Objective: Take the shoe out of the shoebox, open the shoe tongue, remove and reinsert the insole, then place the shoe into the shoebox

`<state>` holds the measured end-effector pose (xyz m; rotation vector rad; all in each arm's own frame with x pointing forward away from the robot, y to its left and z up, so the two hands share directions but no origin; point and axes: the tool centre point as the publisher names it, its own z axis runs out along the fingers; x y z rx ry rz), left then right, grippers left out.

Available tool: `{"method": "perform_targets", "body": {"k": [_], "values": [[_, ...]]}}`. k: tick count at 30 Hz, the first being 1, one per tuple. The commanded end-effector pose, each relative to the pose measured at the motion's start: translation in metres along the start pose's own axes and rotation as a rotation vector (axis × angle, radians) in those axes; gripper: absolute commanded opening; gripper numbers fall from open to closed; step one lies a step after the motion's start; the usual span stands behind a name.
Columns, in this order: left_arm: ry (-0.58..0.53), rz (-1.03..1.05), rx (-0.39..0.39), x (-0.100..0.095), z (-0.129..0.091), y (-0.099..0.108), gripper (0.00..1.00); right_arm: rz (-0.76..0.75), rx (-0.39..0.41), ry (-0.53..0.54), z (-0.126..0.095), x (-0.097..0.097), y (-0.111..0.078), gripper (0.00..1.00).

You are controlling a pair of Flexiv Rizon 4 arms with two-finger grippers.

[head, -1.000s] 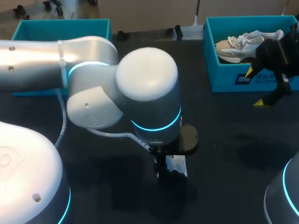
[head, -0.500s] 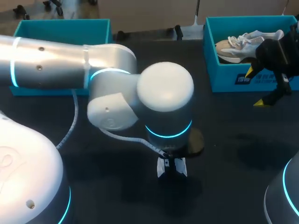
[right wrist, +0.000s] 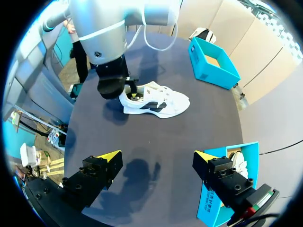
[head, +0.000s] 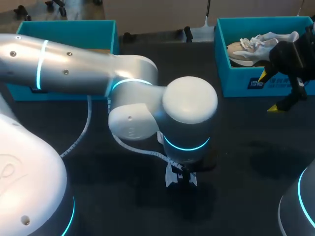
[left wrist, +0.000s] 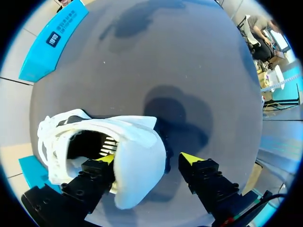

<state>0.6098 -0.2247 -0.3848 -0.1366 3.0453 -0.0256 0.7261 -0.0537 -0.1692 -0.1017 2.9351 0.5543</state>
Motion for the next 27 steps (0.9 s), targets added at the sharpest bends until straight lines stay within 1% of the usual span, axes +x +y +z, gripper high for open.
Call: {"method": "perform_targets", "body": {"k": [1, 2, 6, 8, 10, 11, 12, 14, 18, 21, 24, 27], "values": [[0.008, -0.005, -0.012, 0.003, 0.010, -0.002, 0.78, 0.001, 0.004, 0.003, 0.002, -0.002, 0.001, 1.00], [0.015, -0.008, -0.015, 0.004, 0.011, -0.002, 0.79, 0.001, 0.004, 0.003, 0.002, -0.002, 0.001, 1.00], [0.024, -0.012, -0.021, 0.004, 0.015, -0.001, 0.73, 0.001, 0.004, 0.003, 0.002, -0.002, 0.001, 1.00], [0.029, -0.013, -0.025, 0.005, 0.016, -0.001, 0.54, 0.001, 0.004, 0.003, 0.002, -0.002, 0.001, 1.00], [0.043, -0.016, -0.029, 0.005, 0.017, 0.000, 0.45, 0.001, 0.004, 0.003, 0.002, -0.002, 0.001, 1.00], [0.054, -0.016, -0.033, 0.005, 0.018, 0.001, 0.33, 0.001, 0.004, 0.003, 0.002, -0.002, 0.001, 1.00], [0.066, -0.013, -0.039, 0.005, 0.018, 0.001, 0.27, 0.001, 0.004, 0.003, 0.002, -0.002, 0.001, 1.00], [0.091, -0.011, -0.038, 0.006, 0.019, 0.002, 0.00, 0.001, 0.004, 0.003, 0.002, -0.002, 0.001, 1.00], [0.144, -0.004, -0.034, 0.009, 0.014, 0.006, 0.00, 0.001, 0.004, 0.003, 0.002, -0.002, 0.001, 1.00], [0.173, 0.001, -0.035, 0.010, 0.004, 0.009, 0.00, 0.001, 0.004, 0.003, 0.002, -0.002, 0.001, 1.00], [0.187, 0.003, -0.034, 0.009, -0.012, 0.013, 0.00, 0.001, 0.004, 0.003, 0.002, -0.002, 0.001, 1.00], [0.203, 0.027, -0.026, 0.007, -0.034, 0.018, 0.00, 0.001, 0.004, 0.003, 0.002, -0.002, 0.001, 1.00]]}}
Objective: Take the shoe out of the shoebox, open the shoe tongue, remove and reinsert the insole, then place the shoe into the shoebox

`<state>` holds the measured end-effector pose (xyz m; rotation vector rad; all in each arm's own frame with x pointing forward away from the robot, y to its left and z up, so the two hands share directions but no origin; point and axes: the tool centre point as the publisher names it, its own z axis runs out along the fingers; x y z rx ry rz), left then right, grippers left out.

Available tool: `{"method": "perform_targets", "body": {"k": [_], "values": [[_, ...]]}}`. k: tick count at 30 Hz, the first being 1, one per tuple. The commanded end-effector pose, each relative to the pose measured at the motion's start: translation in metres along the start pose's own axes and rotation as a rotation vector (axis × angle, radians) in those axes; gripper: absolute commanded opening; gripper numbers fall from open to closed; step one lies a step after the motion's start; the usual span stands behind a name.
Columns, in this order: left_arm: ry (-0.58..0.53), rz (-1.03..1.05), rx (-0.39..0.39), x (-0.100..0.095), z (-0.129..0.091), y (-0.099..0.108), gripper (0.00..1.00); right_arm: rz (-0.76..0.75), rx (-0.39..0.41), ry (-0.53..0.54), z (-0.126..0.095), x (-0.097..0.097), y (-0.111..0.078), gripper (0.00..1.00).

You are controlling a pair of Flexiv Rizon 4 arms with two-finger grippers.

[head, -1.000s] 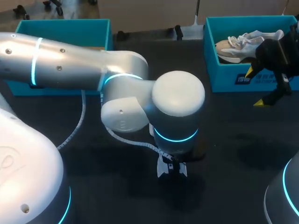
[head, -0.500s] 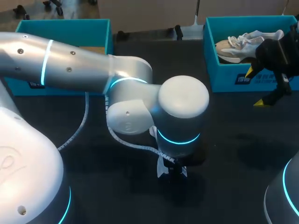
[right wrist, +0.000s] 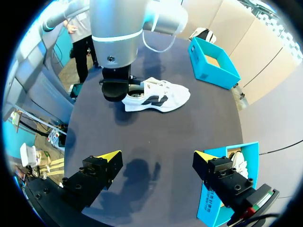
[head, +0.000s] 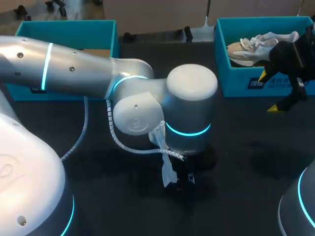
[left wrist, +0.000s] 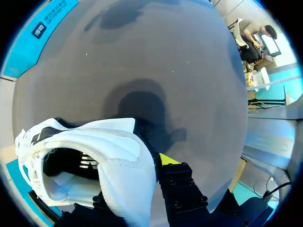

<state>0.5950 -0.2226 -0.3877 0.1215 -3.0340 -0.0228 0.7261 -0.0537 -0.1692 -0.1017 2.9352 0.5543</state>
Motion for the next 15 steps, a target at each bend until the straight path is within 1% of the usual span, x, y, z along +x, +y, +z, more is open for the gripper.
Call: {"method": "perform_targets", "body": {"k": [1, 4, 6, 8, 10, 15], "values": [[0.016, 0.028, 0.019, 0.000, -0.044, 0.019, 0.00, 0.001, 0.004, 0.003, 0.002, -0.002, 0.001, 1.00], [0.015, 0.045, 0.021, 0.000, -0.072, 0.028, 0.00, 0.001, 0.004, 0.003, 0.002, -0.002, 0.001, 1.00], [0.030, 0.065, 0.029, -0.003, -0.091, 0.035, 0.00, 0.001, 0.004, 0.003, 0.002, -0.002, 0.001, 1.00], [0.021, 0.073, 0.025, -0.007, -0.112, 0.044, 0.00, 0.001, 0.004, 0.003, 0.002, -0.002, 0.001, 1.00], [0.035, 0.086, 0.036, -0.009, -0.130, 0.050, 0.00, 0.001, 0.004, 0.003, 0.002, -0.002, 0.001, 1.00], [0.024, 0.134, 0.066, -0.012, -0.178, 0.061, 0.00, 0.001, 0.004, 0.003, 0.002, -0.002, 0.001, 1.00]]}}
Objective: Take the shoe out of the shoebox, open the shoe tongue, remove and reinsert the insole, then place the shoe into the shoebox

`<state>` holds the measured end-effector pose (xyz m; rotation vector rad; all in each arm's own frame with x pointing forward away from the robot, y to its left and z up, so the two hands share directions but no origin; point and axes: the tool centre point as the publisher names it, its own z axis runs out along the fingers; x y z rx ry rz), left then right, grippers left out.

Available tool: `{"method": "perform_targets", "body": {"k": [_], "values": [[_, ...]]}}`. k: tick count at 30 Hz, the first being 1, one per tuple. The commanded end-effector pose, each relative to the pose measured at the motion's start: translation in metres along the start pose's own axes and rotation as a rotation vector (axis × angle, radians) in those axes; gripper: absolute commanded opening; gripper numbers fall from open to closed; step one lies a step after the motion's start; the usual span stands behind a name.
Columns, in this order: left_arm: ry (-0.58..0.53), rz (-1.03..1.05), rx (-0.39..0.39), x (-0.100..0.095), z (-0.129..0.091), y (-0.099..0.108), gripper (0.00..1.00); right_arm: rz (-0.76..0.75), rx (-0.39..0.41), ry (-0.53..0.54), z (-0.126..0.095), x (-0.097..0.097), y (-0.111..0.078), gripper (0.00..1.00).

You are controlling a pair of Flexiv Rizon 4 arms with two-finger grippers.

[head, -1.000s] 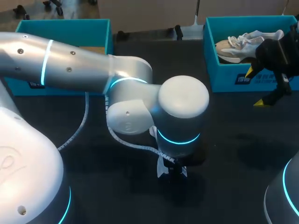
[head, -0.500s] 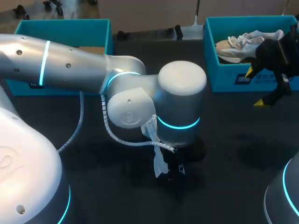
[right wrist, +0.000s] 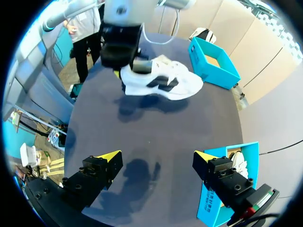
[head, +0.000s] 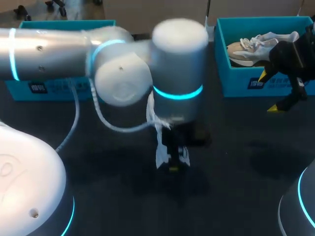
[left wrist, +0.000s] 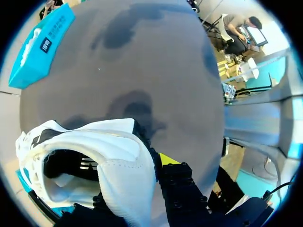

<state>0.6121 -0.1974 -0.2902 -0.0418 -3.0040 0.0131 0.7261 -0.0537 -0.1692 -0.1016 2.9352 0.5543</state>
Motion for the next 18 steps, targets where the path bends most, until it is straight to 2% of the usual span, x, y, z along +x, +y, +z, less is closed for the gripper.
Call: {"method": "perform_targets", "body": {"k": [1, 5, 10, 12, 18], "values": [[-0.016, 0.039, 0.049, 0.003, -0.088, 0.036, 0.00, 0.001, 0.004, 0.003, 0.002, -0.002, 0.001, 1.00], [-0.022, 0.079, 0.048, 0.002, -0.120, 0.042, 0.00, 0.001, 0.004, 0.003, 0.002, -0.002, 0.001, 1.00], [-0.014, 0.118, 0.032, 0.006, -0.146, 0.048, 0.00, 0.001, 0.004, 0.003, 0.002, -0.002, 0.001, 1.00], [0.000, 0.135, 0.052, 0.007, -0.158, 0.051, 0.00, 0.001, 0.004, 0.003, 0.002, -0.002, 0.001, 1.00], [0.000, 0.135, 0.052, 0.007, -0.158, 0.051, 0.00, 0.001, 0.004, 0.003, 0.002, -0.002, 0.001, 1.00]]}}
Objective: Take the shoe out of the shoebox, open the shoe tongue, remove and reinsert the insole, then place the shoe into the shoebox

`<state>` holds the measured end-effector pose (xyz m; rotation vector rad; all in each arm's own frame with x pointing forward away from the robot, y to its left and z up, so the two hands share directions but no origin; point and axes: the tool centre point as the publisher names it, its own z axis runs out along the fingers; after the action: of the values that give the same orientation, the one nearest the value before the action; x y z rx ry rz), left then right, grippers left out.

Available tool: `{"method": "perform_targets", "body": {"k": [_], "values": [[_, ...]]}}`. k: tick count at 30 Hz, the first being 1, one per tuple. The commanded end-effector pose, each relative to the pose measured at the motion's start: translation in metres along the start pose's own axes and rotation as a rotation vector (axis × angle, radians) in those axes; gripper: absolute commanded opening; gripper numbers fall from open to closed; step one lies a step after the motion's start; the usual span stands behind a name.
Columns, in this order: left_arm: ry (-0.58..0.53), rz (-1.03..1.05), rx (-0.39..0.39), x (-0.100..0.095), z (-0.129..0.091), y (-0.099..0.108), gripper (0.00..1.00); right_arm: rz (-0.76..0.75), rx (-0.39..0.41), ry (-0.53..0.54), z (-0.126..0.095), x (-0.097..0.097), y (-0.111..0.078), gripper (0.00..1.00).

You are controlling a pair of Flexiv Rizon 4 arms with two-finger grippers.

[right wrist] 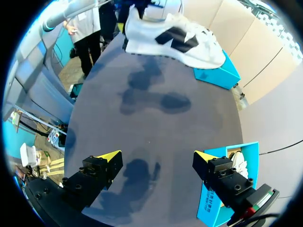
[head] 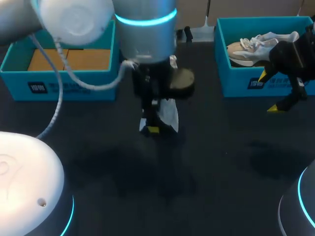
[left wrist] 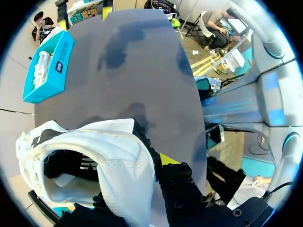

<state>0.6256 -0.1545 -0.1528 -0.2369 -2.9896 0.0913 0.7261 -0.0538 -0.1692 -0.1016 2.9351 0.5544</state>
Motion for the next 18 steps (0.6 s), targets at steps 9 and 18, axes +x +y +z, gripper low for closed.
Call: {"method": "perform_targets", "body": {"k": [9, 18], "values": [[-0.005, 0.001, 0.008, 0.0019, -0.0203, 0.0081, 0.00, 0.001, 0.004, 0.003, 0.0016, -0.0018, 0.0009, 1.00], [-0.009, 0.011, 0.001, 0.0003, -0.0239, 0.0091, 0.00, 0.001, 0.004, 0.003, 0.0016, -0.0018, 0.0009, 1.00]]}}
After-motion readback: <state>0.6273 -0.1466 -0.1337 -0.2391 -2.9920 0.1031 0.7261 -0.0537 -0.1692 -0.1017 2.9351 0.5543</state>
